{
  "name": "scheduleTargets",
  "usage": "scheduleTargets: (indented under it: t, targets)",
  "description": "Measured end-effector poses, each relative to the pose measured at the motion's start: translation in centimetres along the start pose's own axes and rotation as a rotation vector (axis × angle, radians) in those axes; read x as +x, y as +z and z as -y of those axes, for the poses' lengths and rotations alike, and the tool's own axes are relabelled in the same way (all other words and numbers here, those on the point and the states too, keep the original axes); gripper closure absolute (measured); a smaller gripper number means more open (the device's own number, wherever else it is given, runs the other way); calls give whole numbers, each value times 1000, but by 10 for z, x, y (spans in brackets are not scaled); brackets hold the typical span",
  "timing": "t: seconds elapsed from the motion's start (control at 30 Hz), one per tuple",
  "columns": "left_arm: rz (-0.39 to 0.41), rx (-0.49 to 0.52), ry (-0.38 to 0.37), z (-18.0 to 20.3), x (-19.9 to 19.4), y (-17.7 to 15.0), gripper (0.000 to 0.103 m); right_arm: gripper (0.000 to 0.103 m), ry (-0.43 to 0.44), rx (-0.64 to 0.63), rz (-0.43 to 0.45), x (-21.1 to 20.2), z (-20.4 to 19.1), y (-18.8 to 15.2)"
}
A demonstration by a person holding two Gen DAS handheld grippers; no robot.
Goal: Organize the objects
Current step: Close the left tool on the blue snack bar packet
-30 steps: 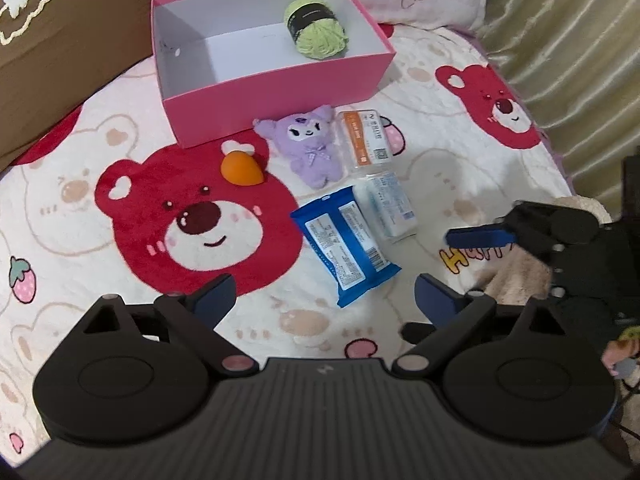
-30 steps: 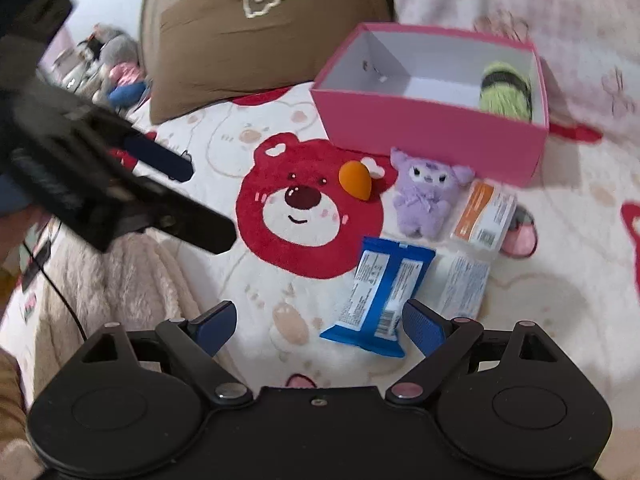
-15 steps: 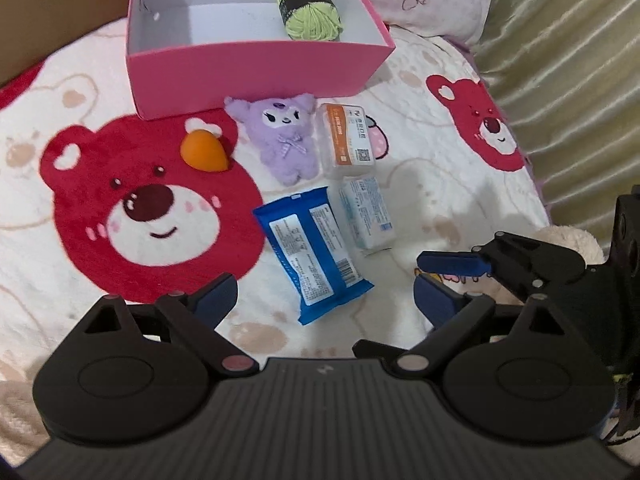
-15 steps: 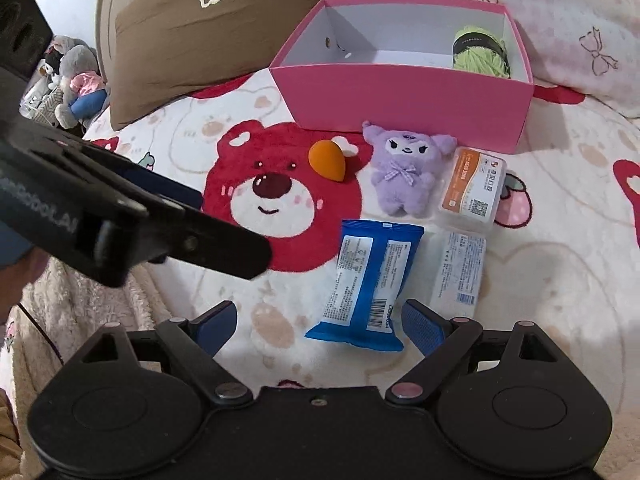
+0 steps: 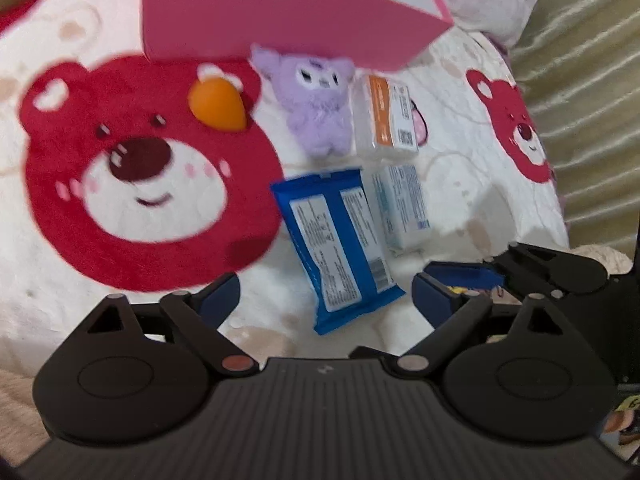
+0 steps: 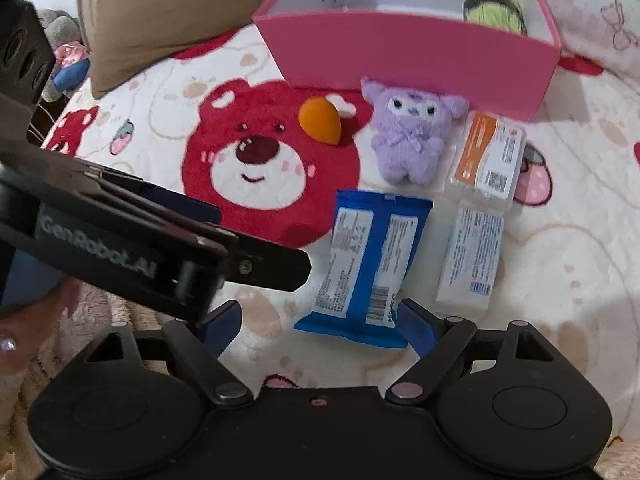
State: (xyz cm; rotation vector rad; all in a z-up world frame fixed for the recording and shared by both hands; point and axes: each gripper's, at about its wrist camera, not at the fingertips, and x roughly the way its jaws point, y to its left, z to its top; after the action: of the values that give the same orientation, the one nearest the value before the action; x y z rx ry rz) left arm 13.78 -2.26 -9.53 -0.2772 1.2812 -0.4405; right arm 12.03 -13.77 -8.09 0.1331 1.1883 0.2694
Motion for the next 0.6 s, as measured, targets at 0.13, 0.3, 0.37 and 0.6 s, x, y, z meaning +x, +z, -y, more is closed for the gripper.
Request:
scheduleTargets:
  t: [0.13,0.3,0.37,0.6]
  targets:
    - [7,-35,4,-11,14,1,19,16,-23,5,-12,9,1,1]
    - [18,-38,29,-13,24,2,24,20,-49,9,-37,20,4,3]
    - [22,-40,35,-15,28,0,27,22,-29,9,-52,24,5,4]
    - [3,-53,36,-21,42,-5,39,22,-37,93,-70,42,13,4]
